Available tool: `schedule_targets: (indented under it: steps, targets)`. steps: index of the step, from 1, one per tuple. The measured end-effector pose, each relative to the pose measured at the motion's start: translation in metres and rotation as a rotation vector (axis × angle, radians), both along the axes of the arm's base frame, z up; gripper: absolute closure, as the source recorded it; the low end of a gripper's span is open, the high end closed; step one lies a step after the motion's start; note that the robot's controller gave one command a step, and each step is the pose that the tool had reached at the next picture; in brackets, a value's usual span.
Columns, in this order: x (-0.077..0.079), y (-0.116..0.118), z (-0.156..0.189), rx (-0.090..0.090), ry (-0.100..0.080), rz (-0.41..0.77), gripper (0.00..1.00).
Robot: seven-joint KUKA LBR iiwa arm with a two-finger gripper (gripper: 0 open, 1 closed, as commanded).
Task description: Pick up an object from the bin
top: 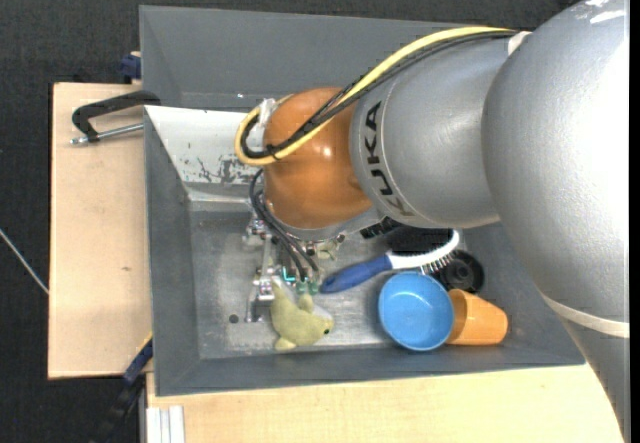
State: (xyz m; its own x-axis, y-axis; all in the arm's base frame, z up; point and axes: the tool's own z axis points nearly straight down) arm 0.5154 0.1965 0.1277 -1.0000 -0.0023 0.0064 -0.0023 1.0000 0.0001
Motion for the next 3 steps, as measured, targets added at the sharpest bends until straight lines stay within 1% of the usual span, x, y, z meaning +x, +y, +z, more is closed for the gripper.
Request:
schedule_targets:
  steps: [1, 2, 3]
  targets:
    - [0.0260, -0.0785, -0.0419, 0.001, -0.006, 0.247, 0.00]
    - [0.0253, -0.0767, -0.0425, 0.003, -0.007, 0.250, 1.00]
    - [0.0256, -0.0770, -0.0424, 0.003, -0.008, 0.250, 0.00]
